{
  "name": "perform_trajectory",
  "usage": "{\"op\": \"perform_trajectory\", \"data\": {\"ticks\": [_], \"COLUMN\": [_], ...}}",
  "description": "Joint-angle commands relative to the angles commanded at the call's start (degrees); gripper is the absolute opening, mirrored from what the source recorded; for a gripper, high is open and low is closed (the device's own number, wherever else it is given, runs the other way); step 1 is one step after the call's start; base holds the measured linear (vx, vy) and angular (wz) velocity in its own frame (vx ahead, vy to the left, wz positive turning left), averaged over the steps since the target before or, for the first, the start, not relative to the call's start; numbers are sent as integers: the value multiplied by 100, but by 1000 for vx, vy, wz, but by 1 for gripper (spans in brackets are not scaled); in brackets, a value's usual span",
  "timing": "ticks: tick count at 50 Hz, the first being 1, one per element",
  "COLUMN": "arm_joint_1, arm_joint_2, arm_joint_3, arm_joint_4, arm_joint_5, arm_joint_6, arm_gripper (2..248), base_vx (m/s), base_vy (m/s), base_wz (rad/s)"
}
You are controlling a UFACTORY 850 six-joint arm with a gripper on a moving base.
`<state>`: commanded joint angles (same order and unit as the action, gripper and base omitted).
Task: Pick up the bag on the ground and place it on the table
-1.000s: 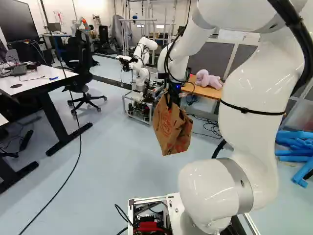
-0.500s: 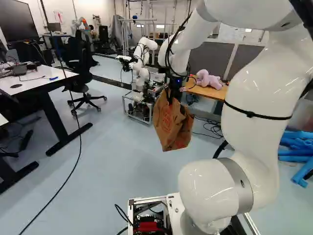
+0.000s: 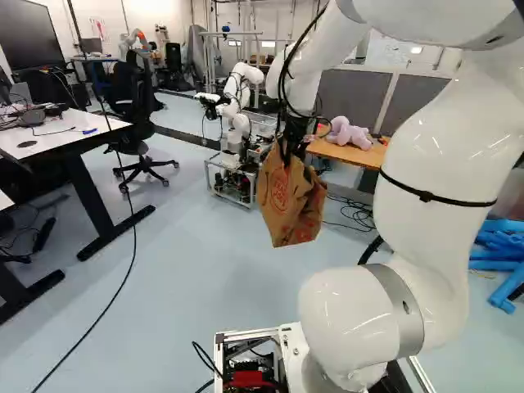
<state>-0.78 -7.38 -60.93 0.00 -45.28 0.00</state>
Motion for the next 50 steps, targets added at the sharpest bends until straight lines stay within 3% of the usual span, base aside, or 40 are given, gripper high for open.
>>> {"op": "perform_trajectory", "data": {"ticks": [50], "arm_joint_1": [-210], "arm_joint_2": [33], "arm_joint_3": [-904], "arm_joint_4": [0], "arm_joint_5": [-770], "arm_joint_6": [0], "arm_gripper": [24], "base_vx": [0], "base_vy": [0], "base_wz": [0]}}
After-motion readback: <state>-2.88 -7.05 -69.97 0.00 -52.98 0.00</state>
